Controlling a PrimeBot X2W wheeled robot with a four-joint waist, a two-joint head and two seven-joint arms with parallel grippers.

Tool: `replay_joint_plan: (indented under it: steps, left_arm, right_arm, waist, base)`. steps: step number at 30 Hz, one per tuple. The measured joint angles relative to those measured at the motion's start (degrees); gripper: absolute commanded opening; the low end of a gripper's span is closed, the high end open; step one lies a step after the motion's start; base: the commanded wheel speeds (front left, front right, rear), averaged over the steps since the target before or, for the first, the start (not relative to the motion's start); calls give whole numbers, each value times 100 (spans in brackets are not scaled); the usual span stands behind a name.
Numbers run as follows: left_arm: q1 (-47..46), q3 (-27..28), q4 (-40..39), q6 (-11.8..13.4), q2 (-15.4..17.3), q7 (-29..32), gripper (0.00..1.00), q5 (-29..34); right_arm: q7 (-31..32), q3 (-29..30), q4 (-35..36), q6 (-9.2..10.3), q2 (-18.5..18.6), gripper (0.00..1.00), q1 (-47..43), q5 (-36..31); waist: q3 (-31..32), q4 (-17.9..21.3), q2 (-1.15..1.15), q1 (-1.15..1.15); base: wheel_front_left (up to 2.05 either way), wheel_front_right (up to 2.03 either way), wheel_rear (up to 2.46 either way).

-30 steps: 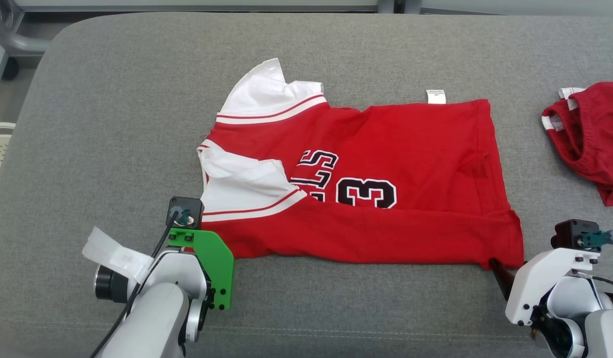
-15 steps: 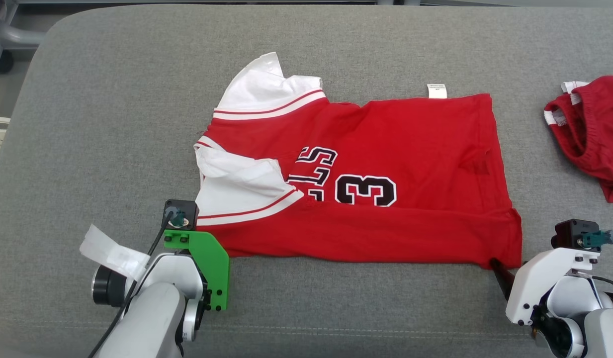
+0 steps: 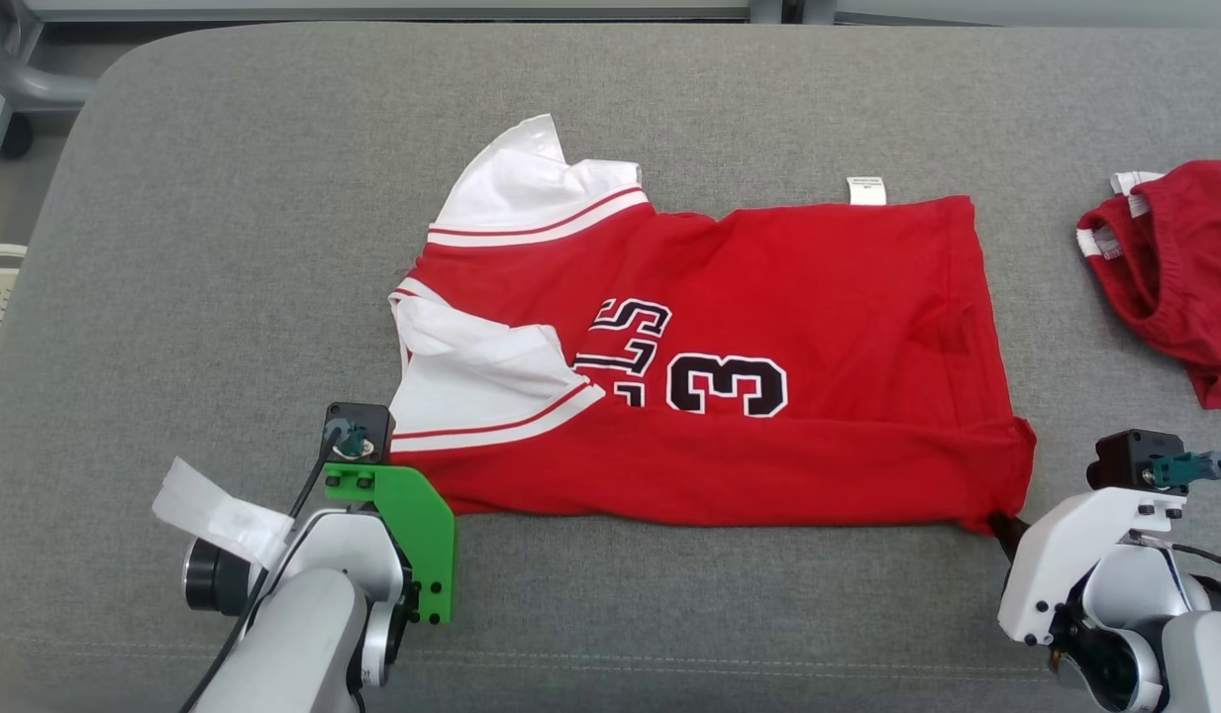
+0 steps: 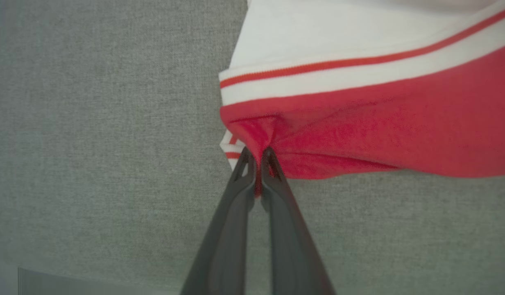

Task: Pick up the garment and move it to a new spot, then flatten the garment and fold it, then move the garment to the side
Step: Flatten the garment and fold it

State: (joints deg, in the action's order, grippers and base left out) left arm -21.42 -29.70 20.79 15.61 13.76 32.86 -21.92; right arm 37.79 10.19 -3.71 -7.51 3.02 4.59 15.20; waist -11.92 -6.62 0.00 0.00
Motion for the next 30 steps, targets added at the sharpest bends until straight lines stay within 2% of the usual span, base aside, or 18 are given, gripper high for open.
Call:
replay_joint_plan:
  steps: [7,14,22,30]
  left_arm:
    - [172,-45,-192,-81,148,141,0,-66]
    - [500,-88,-464,-27,294,380,0,-134]
    - [957,-92,-847,141,467,653,0,-252]
    - [1150,-127,-1037,219,500,746,0,-303]
  right_arm:
    - [636,13,491,-1,201,0,-379,237]
    - [1150,121,875,-1,226,0,-740,345]
    - [1281,156,969,-1,142,0,-909,336]
    - [1464,171,993,-1,108,0,-1016,315]
  waist:
    - [130,22,0,0]
    - [241,63,0,0]
    - [345,95,0,0]
    - [397,93,0,0]
  base:
    - [0,0,0]
    - [0,0,0]
    - [0,0,0]
    - [0,0,0]
